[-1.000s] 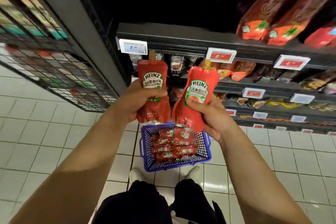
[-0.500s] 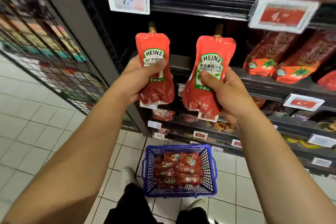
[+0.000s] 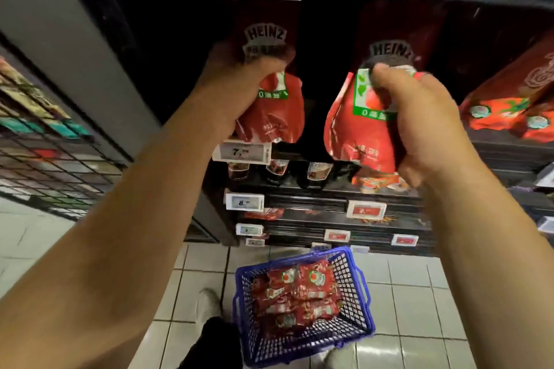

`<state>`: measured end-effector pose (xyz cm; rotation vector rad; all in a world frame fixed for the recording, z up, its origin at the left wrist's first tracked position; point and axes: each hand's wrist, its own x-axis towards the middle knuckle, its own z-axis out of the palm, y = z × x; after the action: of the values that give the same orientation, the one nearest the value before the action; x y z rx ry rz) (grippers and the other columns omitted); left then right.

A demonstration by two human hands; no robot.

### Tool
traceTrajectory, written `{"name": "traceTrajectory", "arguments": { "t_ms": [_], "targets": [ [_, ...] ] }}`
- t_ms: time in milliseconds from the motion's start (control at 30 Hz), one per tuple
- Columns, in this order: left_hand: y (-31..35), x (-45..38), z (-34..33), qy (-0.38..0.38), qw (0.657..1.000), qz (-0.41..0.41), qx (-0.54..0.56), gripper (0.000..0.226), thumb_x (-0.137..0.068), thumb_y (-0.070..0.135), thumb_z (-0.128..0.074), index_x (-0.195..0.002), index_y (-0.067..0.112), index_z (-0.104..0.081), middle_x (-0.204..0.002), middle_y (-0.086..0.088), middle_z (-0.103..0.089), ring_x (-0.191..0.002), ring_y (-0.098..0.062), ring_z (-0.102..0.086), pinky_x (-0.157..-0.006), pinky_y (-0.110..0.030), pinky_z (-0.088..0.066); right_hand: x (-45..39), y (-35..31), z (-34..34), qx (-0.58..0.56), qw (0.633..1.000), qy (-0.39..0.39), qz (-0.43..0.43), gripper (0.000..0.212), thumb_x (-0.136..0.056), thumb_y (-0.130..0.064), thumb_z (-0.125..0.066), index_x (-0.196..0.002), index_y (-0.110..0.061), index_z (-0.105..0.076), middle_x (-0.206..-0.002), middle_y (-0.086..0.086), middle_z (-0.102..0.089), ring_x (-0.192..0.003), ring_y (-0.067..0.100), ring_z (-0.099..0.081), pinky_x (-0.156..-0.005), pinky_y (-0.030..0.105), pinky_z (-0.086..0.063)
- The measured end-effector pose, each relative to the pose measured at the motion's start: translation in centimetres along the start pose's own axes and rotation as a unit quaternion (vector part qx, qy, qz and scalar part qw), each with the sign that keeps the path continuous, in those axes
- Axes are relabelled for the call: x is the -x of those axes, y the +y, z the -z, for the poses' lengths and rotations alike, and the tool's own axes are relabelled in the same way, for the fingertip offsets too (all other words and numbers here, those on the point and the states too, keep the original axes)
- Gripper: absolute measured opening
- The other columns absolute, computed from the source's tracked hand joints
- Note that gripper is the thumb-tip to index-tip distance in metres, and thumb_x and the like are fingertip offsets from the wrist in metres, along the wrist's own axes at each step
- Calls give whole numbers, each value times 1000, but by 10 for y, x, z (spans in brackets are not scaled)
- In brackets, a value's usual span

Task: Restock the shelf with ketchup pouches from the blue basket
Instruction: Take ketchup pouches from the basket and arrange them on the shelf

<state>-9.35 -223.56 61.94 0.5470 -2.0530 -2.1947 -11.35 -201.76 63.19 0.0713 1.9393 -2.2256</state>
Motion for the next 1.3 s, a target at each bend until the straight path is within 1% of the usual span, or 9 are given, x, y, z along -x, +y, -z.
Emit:
{"name": "traceTrajectory", "arguments": {
  "t_ms": [200,367,500,600,733,900,1100,1200,1300],
  "targets": [
    [14,-35,-13,42,986,-122,-102,56,-58,54,-86,-105,43,-58,-100,18,-71,-90,0,-70,-81,-33,-57,-20,13,7,6,999,37,33,53,-73,-32,-75,-114,-2,-62,-63,-7,-61,-57,12,-63,-56,36,-53],
    [13,-60,-23,22,966,-214,-142,54,-70,45,-84,-117,31,-61,-108,12,-72,-100,-2,-70,-89,-36,-59,-23,28,11,-1,1000,12,13,34,-79,-33,-74,-104,-14,-62,-67,-4,-61,-60,13,-64,-57,34,-53],
    [14,-73,-22,68,933,-288,-204,39,-73,37,-83,-101,38,-55,-91,26,-65,-91,21,-61,-76,-4,-50,-25,29,13,18,1000,5,-1,33,-79,-34,-75,-101,-12,-63,-67,-4,-65,-61,16,-68,-57,37,-55],
    [7,-84,-15,70,916,-320,-230,54,-67,34,-85,-113,23,-59,-100,18,-66,-98,13,-64,-84,-12,-53,-27,27,15,28,999,2,-25,36,-79,-34,-76,-104,-10,-64,-65,-2,-66,-59,18,-69,-57,42,-57],
    [-11,-92,-3,54,908,-336,-245,82,-59,40,-89,-130,17,-55,-117,12,-68,-111,4,-64,-94,-22,-55,-39,21,12,31,999,-16,-40,18,-80,-32,-76,-72,-16,-76,-66,2,-71,-62,25,-72,-68,58,-58],
    [-15,-106,2,62,900,-334,-273,92,-63,37,-91,-140,20,-44,-123,22,-60,-115,15,-55,-97,-8,-45,-71,9,-2,21,999,9,24,36,-83,-23,-77,-118,-21,-68,-92,2,-78,-80,23,-77,-71,46,-62],
    [-18,-113,3,107,883,-352,-292,110,-61,45,-92,-148,19,-30,-137,17,-50,-129,5,-49,-108,-17,-41,-108,-12,-21,113,987,-10,112,26,-84,-28,-78,-101,-37,-61,-87,-15,-76,-76,5,-74,-63,28,-61],
    [-20,-117,5,137,888,-345,-270,107,-61,39,-94,-147,21,-32,-128,24,-51,-119,15,-50,-99,-3,-39,-124,-21,-32,141,978,-38,148,21,-89,-33,-73,-103,-38,-58,-86,-19,-74,-79,-3,-72,-58,15,-56],
    [-20,-119,5,163,888,-342,-259,101,-63,32,-94,-145,18,-37,-123,24,-51,-116,14,-50,-94,1,-39,-143,-22,-42,167,968,-70,174,38,-94,-35,-67,-130,-26,-56,-113,-10,-71,-100,6,-71,-82,29,-60]
  ]
}}
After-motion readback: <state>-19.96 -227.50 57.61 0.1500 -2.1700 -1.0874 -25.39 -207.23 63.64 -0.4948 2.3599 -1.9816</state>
